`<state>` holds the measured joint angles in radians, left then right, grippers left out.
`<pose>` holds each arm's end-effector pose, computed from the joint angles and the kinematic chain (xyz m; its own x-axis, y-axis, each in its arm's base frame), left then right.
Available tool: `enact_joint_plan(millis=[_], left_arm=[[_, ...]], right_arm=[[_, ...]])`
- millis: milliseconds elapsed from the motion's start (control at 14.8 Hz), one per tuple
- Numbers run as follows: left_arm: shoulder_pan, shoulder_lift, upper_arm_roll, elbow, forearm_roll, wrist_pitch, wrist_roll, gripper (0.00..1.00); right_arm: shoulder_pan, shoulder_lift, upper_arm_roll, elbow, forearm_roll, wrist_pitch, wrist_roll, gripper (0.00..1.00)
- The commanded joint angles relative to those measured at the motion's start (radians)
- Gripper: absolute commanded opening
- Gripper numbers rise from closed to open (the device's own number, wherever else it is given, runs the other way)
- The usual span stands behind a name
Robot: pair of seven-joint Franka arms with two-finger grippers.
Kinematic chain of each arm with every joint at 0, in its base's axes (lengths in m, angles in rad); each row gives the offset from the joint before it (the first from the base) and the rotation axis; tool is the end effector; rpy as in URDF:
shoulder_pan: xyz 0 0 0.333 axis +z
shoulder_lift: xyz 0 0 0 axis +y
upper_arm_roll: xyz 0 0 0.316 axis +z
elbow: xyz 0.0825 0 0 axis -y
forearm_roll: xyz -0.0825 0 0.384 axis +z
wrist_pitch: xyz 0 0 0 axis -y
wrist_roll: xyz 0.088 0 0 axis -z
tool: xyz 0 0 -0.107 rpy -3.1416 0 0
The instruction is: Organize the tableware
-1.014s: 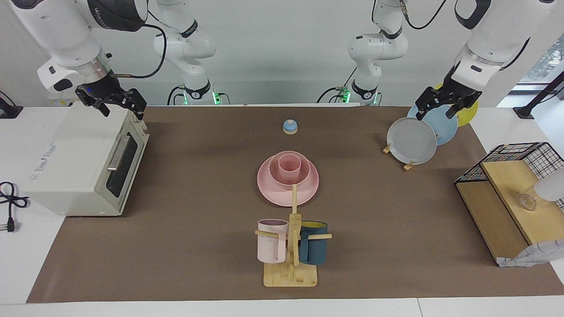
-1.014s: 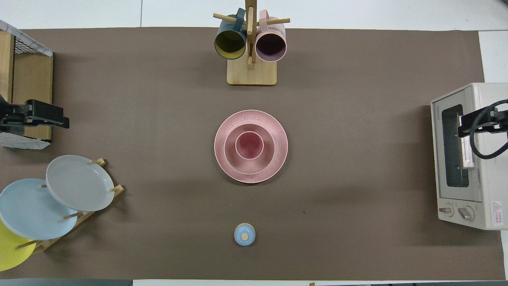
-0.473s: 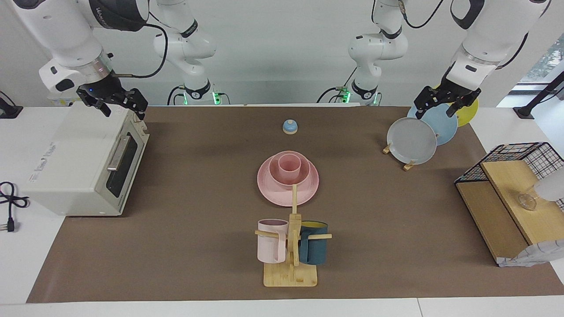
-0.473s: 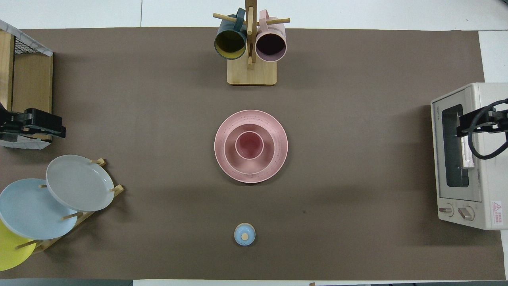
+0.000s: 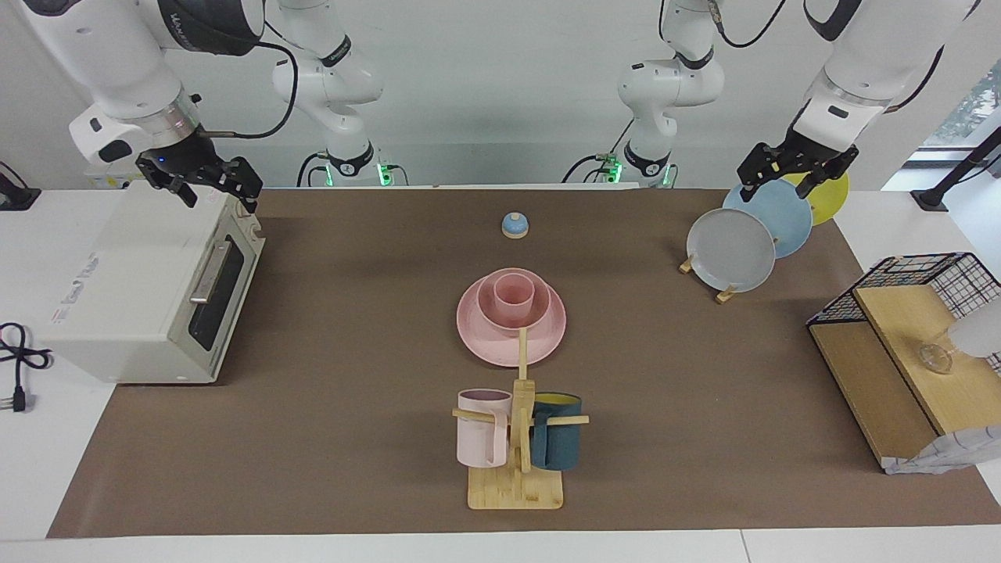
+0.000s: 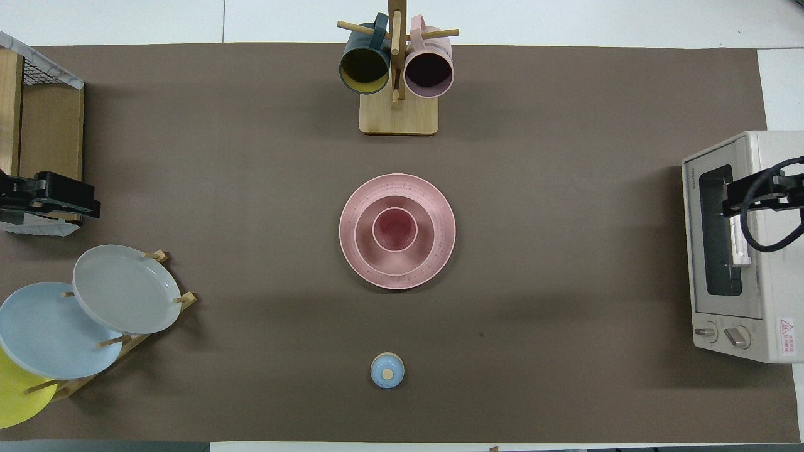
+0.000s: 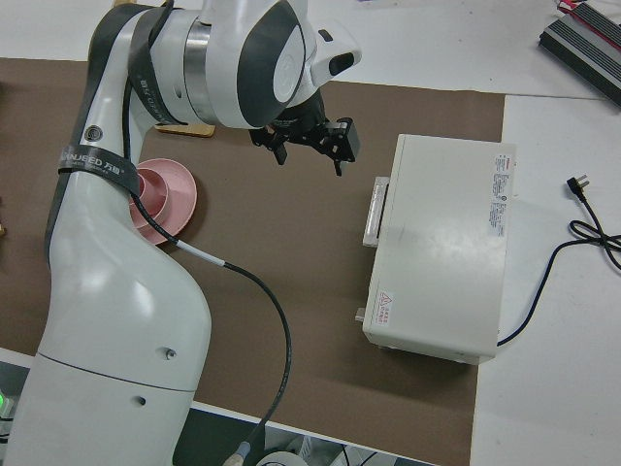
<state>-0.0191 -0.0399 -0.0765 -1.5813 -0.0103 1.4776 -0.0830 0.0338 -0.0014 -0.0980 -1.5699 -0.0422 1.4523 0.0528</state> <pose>0.5296 -0.0529 0.6333 0.9978 -0.0131 -0.0643 -0.0130 -0.9999 0.0019 0.5394 -0.0396 0.6161 0.9861 -0.1212 -0.1135 -0.1164 -0.9920 0.0481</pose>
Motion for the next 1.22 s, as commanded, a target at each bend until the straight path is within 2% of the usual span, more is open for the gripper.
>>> enact_joint_plan(millis=[0, 270, 1149], left_arm=[[0.014, -0.034, -0.005, -0.049, 0.003, 0.018, 0.019, 1.0], [0.021, -0.063, -0.006, -0.068, 0.003, 0.01, 0.022, 1.0], [0.03, -0.06, -0.031, -0.051, -0.033, 0.023, 0.017, 1.0]], right_arm=[[-0.008, -0.014, 0.003, -0.009, 0.019, -0.012, -0.019, 1.0], [-0.008, -0.014, 0.003, -0.009, 0.019, -0.012, -0.019, 1.0], [-0.008, -0.014, 0.003, -0.009, 0.019, -0.012, -0.019, 1.0]])
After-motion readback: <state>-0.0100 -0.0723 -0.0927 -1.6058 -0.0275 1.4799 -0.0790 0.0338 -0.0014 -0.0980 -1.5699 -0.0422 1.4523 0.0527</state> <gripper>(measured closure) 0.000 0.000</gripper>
